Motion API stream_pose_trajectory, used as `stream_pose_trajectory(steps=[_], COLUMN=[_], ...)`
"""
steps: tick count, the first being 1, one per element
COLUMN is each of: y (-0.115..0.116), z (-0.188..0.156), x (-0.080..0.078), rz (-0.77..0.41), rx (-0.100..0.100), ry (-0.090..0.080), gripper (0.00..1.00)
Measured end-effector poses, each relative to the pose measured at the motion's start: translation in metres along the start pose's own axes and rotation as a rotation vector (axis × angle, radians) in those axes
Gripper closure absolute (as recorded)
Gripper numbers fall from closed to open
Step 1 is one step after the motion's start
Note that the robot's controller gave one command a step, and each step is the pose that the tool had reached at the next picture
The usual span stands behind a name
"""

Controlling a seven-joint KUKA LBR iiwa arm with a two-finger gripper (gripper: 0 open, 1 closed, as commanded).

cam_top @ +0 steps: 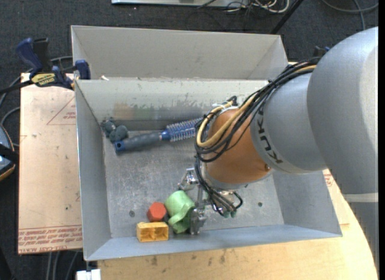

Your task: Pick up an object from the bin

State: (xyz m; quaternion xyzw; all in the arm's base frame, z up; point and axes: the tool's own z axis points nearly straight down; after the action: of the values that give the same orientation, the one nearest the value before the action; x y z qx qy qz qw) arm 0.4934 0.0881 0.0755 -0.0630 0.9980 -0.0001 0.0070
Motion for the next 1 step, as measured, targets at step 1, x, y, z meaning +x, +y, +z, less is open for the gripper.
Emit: stream_pose_trajectory(steps=[1], y=[0.0004], z=[-0.0005], x=[-0.0005], rz=[-0.003], rx=[0.0], ry=[-0.002], gripper=[1.0])
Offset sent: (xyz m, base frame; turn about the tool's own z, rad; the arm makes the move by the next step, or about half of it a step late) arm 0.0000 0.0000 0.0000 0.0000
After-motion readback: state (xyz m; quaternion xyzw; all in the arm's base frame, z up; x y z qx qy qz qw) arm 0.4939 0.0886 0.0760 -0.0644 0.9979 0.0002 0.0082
